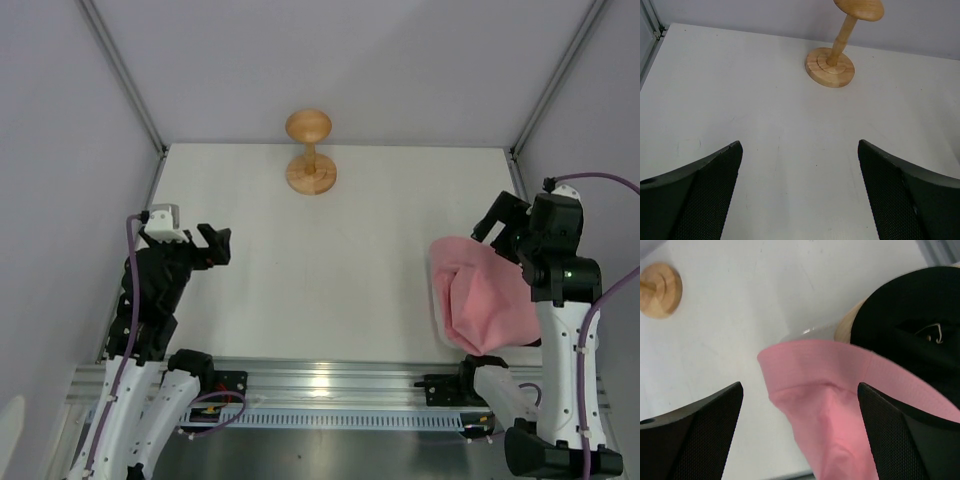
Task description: Stack the hats
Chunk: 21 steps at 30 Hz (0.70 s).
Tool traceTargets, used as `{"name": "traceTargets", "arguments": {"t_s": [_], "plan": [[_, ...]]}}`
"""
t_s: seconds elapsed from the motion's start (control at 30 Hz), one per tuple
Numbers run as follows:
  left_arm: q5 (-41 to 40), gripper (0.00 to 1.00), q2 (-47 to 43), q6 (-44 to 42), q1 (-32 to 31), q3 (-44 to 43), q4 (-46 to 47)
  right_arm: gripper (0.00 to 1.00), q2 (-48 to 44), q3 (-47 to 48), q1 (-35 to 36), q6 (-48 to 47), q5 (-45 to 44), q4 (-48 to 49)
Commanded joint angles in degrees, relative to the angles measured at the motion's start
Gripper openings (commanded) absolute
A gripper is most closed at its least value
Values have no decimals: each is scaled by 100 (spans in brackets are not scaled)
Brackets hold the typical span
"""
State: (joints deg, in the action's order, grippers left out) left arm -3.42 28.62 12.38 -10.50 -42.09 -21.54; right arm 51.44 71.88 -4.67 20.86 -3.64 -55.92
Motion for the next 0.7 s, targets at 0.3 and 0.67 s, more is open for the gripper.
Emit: {"name": "traceTargets", "arguments": {"t_s": [0.3,0.67], "plan": [[140,100,267,-131,-40,-72,185,99,-573,-683,1292,1130,144,-1140],[219,99,363,-148,-40,-72,176,100,-320,-1351,2022,1491,-664,-1080]]}}
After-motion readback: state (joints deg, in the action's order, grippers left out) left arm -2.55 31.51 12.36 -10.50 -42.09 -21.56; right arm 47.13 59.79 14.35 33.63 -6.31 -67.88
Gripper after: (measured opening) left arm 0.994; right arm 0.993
